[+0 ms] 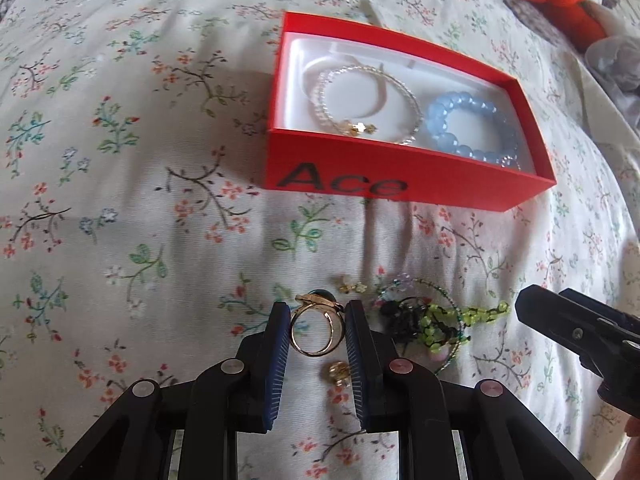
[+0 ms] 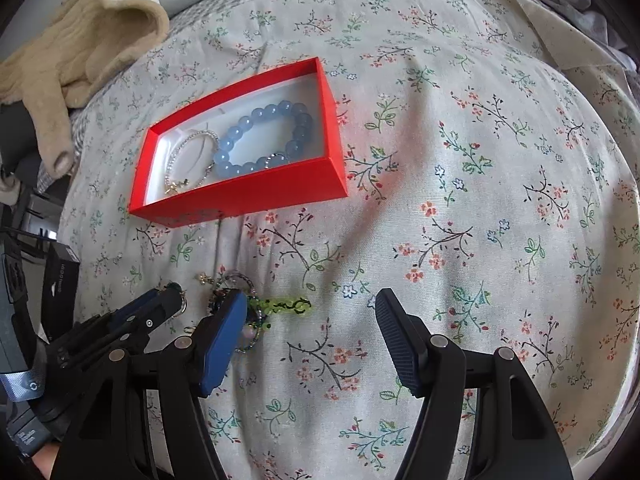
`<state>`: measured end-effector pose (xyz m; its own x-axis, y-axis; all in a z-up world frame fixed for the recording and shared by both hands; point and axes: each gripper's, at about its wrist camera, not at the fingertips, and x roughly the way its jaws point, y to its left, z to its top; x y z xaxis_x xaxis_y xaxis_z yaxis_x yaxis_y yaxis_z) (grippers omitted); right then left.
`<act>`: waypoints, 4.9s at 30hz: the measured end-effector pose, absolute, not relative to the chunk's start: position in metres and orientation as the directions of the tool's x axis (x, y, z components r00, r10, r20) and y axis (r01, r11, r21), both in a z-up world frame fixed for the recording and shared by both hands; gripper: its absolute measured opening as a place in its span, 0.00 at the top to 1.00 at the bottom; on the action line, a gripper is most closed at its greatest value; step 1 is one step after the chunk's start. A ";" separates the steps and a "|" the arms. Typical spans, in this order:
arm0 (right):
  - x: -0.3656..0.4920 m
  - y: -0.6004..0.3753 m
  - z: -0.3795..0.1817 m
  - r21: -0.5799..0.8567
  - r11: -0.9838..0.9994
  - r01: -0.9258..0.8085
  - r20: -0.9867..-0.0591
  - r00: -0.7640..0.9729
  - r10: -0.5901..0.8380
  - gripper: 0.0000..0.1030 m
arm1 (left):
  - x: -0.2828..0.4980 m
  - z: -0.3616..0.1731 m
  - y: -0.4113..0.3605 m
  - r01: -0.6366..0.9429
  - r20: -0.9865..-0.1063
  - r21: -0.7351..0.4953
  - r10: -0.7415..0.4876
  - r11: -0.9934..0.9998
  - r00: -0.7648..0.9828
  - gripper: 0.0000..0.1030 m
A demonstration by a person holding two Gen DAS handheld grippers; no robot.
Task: Organize jewelry
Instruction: 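Grasp the gold ring with the left tool while the right tool reaches the black beaded piece, then carry the gold ring to the box with the left tool while the right tool grasps the black bead cluster, then release the gold ring and black bead cluster into the box, opening both tools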
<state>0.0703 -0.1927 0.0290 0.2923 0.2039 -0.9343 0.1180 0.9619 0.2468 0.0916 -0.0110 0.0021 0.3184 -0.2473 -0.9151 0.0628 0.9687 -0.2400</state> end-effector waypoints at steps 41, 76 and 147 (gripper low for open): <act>0.086 -0.114 0.004 0.230 0.973 0.002 -0.949 0.223 0.223 0.86 | 0.065 0.010 0.064 0.001 -0.911 -0.253 -0.238 0.968 0.338 0.78; 0.088 -0.188 0.068 0.336 0.942 0.011 -0.841 0.453 0.295 0.86 | 0.090 0.054 0.022 0.116 -0.730 -0.385 -0.379 0.916 0.569 0.78; 0.063 -0.192 0.060 0.238 0.970 0.058 -0.896 0.397 0.196 0.35 | 0.063 0.023 0.004 0.051 -0.908 -0.092 -0.105 0.994 0.407 0.16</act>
<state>0.0632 -0.1918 0.0605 0.3973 0.1963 -0.8965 0.0578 0.9696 0.2379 0.0629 0.0035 0.0229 0.4065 -0.1047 -0.9076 0.0511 0.9945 -0.0918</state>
